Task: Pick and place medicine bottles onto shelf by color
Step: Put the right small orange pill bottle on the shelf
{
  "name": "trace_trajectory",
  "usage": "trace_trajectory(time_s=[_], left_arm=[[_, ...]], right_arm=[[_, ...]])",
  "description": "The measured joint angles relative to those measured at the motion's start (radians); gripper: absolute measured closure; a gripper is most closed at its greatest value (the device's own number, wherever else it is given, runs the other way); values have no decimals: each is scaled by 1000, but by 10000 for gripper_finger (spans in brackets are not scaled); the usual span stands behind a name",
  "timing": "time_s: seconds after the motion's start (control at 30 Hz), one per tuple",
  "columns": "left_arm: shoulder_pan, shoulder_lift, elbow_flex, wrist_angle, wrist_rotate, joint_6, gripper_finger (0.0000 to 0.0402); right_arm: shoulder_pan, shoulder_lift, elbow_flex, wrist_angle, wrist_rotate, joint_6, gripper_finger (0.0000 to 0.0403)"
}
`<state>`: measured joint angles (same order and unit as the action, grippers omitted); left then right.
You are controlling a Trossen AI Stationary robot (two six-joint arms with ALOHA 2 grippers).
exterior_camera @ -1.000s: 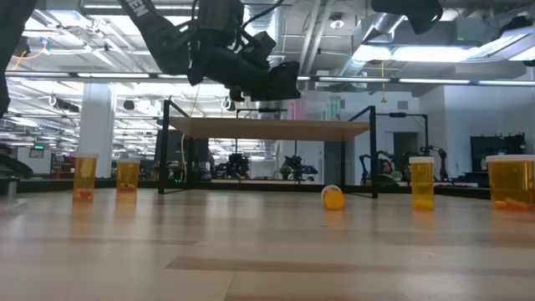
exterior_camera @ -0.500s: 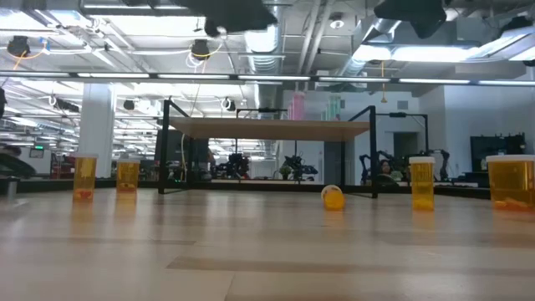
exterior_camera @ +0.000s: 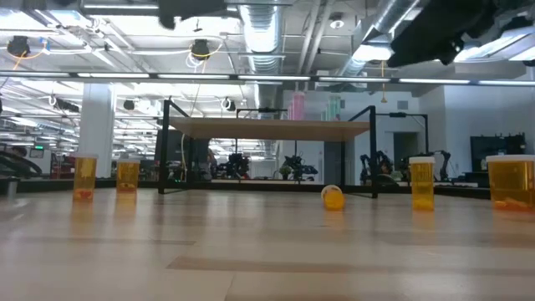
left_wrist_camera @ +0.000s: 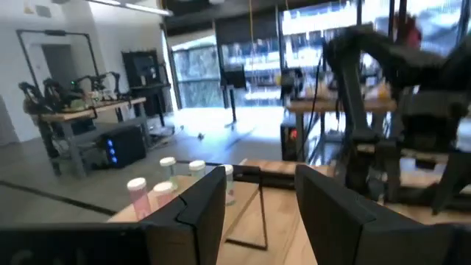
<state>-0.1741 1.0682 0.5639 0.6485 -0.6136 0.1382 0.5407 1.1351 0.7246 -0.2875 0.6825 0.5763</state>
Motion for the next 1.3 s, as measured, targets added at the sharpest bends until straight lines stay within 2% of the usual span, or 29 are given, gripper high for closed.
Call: trace_trajectory(time_s=[0.13, 0.3, 0.43, 0.53, 0.97, 1.17, 1.3], left_arm=[[-14, -79, -123, 109, 44, -76, 249], [-32, -136, -176, 110, 134, -131, 249], [-49, -138, -180, 107, 149, -136, 249], [-56, -138, -180, 107, 164, -124, 249], [-56, -137, -179, 101, 164, -124, 249], [-56, -137, -179, 94, 164, -124, 249], [-56, -137, -179, 83, 163, -125, 249]], right_arm=[[0, 0, 0, -39, -2, 50, 186], [0, 0, 0, -112, -8, 147, 186], [1, 1, -2, -239, -33, 320, 186], [2, 20, -34, -236, -34, 404, 186], [17, 206, -60, -183, -59, 444, 186], [32, 247, -59, -184, -56, 485, 186], [97, 247, -59, -233, 42, 576, 186]])
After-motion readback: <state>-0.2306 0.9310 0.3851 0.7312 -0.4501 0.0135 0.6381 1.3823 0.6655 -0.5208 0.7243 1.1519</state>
